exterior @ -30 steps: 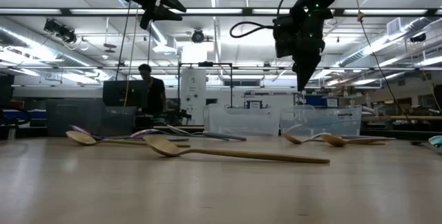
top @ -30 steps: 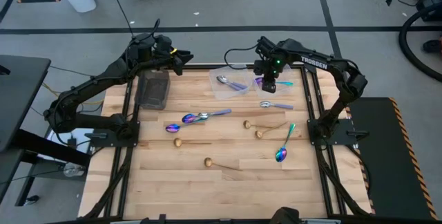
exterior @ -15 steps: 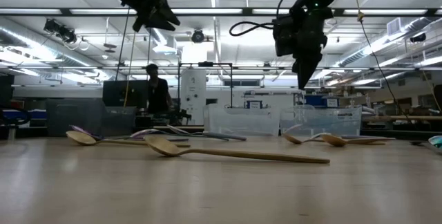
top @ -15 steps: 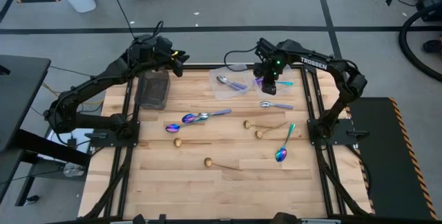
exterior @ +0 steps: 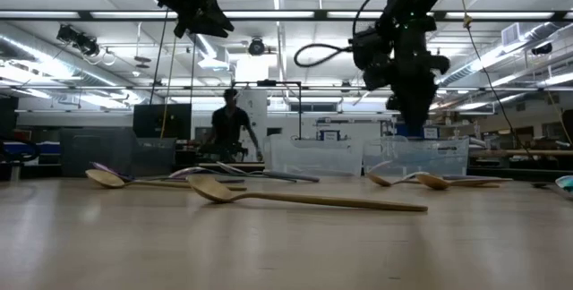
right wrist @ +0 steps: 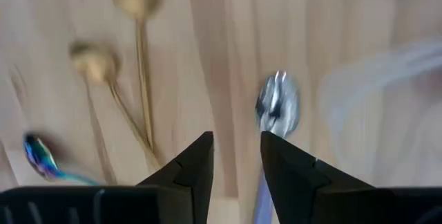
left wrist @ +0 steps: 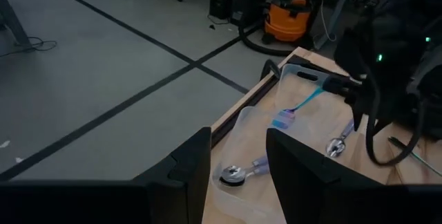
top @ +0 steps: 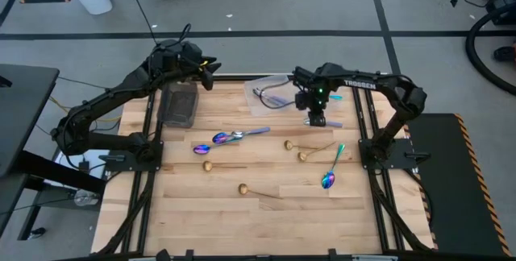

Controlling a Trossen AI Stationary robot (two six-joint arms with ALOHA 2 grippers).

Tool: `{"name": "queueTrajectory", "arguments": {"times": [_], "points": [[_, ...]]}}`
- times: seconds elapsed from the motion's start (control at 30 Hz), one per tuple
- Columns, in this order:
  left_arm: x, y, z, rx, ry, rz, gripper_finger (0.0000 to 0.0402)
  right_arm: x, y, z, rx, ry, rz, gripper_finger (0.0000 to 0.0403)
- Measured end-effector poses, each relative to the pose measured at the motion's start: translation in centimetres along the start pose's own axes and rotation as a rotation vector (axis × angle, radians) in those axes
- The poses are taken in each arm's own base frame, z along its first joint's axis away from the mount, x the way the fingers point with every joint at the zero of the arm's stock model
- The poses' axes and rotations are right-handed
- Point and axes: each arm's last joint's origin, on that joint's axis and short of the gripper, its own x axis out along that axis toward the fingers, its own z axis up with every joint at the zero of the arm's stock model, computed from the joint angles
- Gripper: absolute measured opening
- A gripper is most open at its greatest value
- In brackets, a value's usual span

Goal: Sort silverware by color (type)
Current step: Put the purple spoon into the left transparent bin

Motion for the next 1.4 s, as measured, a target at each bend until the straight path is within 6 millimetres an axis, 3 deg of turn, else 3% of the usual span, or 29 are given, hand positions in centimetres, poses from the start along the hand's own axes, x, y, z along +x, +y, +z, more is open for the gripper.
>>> {"name": "queueTrajectory", "arguments": {"times": [0.2, 0.43, 0.63, 0.87, 1.07, 1.4], "points": [[0.0, 0.0, 0.0, 0.076, 0.001, 0.0, 0.0148, 2.9, 0.0, -1.4, 0.005, 0.076, -0.026, 0.0124], [0.0, -0.2, 0.0, 0.081, 0.001, -0.007, 0.0148, 4.8, -0.6, -3.0, 0.033, 0.106, -0.041, 0.0134], [0.0, -0.2, 0.5, 0.046, -0.054, -0.01, 0.0148, 5.2, -1.4, -3.8, 0.067, 0.142, -0.089, 0.0171], [0.0, -0.4, 0.5, -0.145, -0.05, -0.022, 0.0148, 5.7, -2.4, -4.8, 0.114, 0.135, -0.087, 0.0196], [0.0, -0.6, 0.5, -0.308, -0.046, -0.031, 0.0148, 6.8, -2.2, -5.8, 0.124, 0.157, -0.066, 0.0179], [0.0, -1.2, 0.4, -0.371, -0.033, -0.065, 0.0148, 8.6, -0.7, -5.7, 0.101, 0.171, -0.192, 0.0119]]}}
